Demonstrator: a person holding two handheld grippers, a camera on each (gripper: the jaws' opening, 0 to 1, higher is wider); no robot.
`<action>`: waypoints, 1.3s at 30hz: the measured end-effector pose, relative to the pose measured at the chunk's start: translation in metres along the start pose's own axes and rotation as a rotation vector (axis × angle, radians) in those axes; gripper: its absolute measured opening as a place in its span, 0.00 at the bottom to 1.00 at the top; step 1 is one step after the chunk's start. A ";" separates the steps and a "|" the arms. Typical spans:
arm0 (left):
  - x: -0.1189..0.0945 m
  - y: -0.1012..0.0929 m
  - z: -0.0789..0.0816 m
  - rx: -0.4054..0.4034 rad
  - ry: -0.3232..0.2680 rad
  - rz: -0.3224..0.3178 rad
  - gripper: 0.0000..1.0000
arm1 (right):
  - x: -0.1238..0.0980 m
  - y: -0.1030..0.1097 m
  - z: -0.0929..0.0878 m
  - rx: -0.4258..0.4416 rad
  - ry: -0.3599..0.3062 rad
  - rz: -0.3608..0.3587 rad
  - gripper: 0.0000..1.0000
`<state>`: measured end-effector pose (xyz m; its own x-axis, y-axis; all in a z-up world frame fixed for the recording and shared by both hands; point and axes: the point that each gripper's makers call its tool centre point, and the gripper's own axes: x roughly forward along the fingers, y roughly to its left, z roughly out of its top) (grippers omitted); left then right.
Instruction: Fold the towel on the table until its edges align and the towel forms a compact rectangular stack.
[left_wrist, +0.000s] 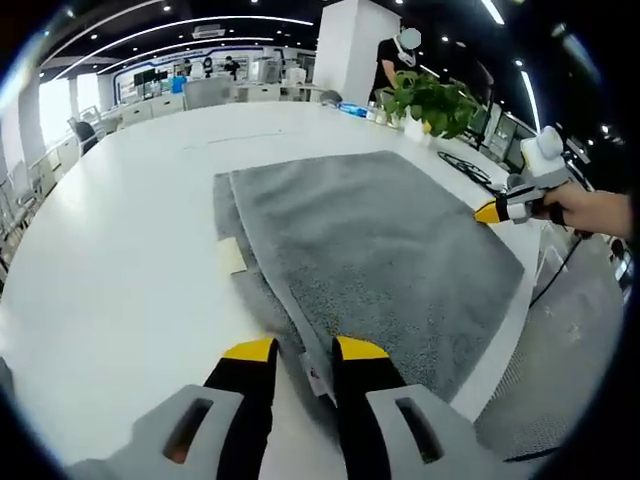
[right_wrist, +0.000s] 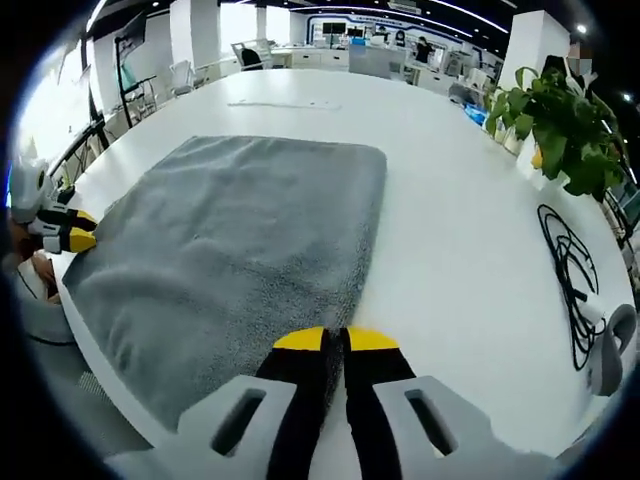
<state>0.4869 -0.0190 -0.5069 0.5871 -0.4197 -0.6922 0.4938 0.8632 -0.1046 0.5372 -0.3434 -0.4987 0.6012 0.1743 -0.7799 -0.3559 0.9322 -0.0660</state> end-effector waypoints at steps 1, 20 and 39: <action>-0.004 -0.004 0.003 0.001 -0.003 -0.001 0.24 | 0.001 0.002 0.005 -0.002 -0.012 0.014 0.04; -0.022 -0.015 0.010 0.015 -0.045 -0.070 0.36 | 0.004 0.050 0.077 -0.096 -0.110 0.151 0.15; -0.032 -0.028 -0.021 -0.082 -0.010 -0.134 0.35 | 0.018 0.119 0.153 -0.187 -0.188 0.276 0.18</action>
<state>0.4412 -0.0240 -0.4969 0.5259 -0.5353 -0.6610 0.5143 0.8191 -0.2542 0.6149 -0.1809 -0.4253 0.5793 0.4822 -0.6572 -0.6366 0.7712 0.0047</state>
